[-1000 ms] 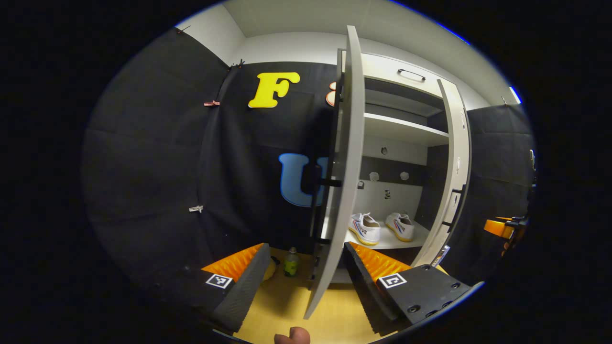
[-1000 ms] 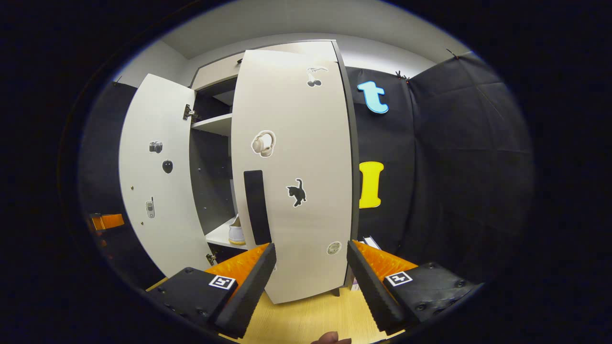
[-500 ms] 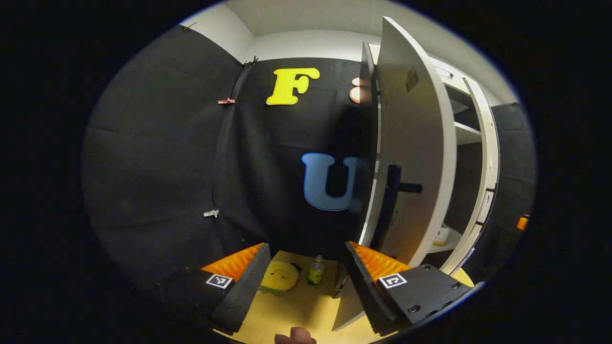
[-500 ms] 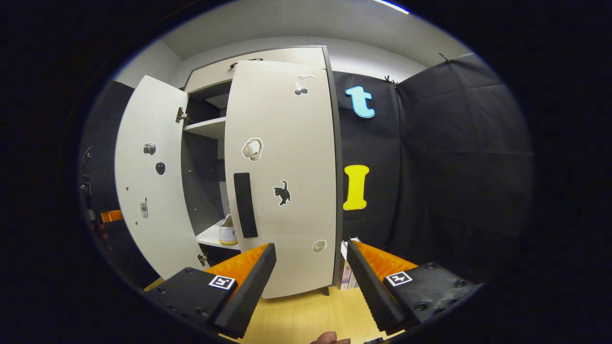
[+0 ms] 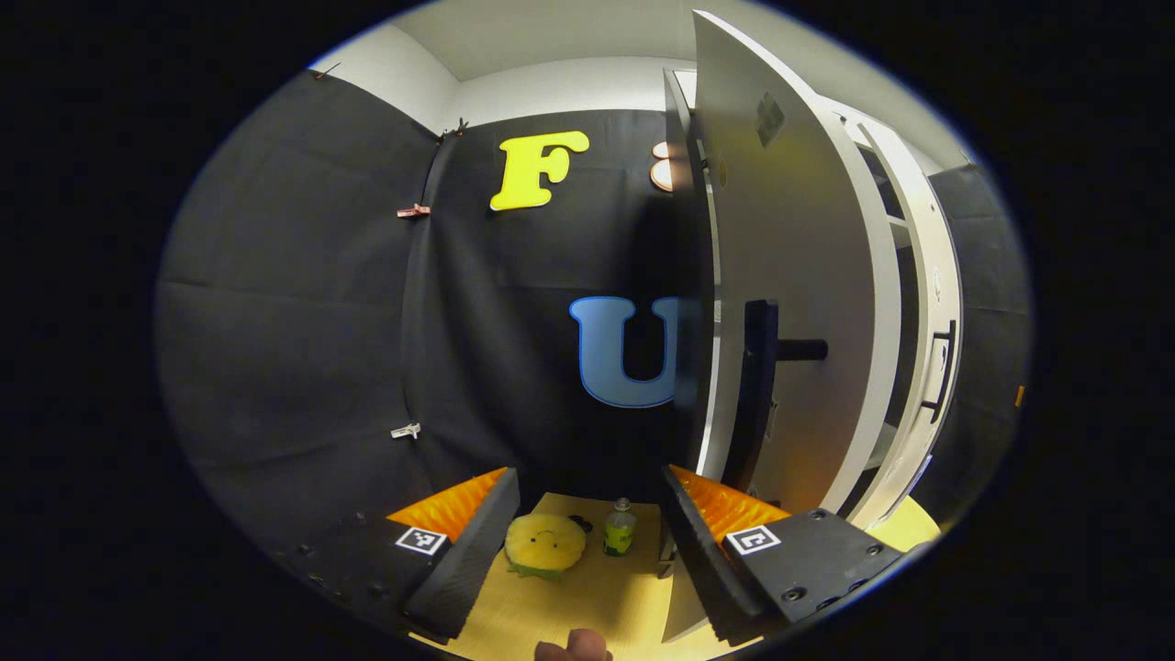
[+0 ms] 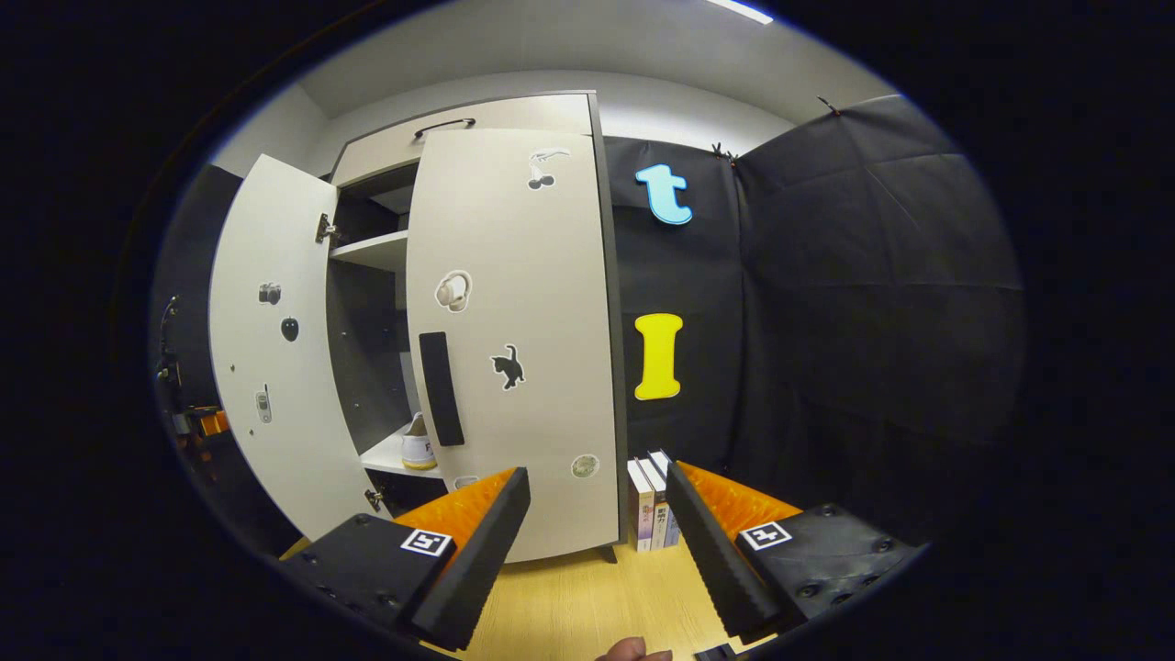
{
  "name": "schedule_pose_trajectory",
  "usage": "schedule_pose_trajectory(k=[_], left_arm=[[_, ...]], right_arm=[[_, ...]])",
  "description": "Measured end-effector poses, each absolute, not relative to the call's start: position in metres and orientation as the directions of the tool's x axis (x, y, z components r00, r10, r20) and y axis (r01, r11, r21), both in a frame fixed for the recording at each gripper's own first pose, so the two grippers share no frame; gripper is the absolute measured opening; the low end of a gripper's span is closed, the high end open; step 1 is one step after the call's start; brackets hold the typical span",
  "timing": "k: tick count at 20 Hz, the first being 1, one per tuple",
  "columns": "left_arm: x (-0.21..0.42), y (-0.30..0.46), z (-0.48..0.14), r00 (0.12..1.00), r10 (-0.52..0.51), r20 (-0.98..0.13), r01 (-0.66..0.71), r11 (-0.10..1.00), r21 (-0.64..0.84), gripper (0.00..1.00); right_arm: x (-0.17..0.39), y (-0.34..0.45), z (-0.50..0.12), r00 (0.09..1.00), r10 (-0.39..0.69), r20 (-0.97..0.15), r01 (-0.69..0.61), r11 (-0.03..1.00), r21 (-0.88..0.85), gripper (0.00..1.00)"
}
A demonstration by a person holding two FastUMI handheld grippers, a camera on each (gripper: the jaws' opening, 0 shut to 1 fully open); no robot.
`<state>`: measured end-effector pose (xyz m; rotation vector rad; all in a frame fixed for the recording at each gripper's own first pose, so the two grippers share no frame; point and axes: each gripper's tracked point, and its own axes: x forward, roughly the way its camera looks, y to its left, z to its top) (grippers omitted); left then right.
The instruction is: Grab one shoe with the right hand and put it into the shoe cabinet, grab the other shoe with the left hand and put it into the shoe cabinet; then close the right door with the right hand and the left door with the left hand.
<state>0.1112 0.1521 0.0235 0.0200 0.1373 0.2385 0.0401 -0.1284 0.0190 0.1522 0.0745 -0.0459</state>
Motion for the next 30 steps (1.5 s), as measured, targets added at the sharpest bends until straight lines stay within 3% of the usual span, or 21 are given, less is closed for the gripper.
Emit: schedule_pose_trajectory(k=[8,20,30], left_arm=[[0.107,0.123,0.021,0.967,0.213,-0.137,-0.213,0.977,0.018,0.94],[0.131,-0.035,0.016,0.986,-0.074,-0.147,0.062,0.994,-0.090,0.94],[0.086,-0.060,0.022,0.985,-0.093,-0.143,0.087,0.995,-0.051,0.94]], right_arm=[[0.041,-0.133,0.018,0.996,-0.034,-0.084,0.046,0.988,0.148,0.98],[0.029,-0.167,0.014,0.994,-0.055,-0.097,0.070,0.986,0.151,0.98],[0.029,-0.133,0.028,0.997,0.013,-0.072,-0.003,0.990,0.142,0.98]])
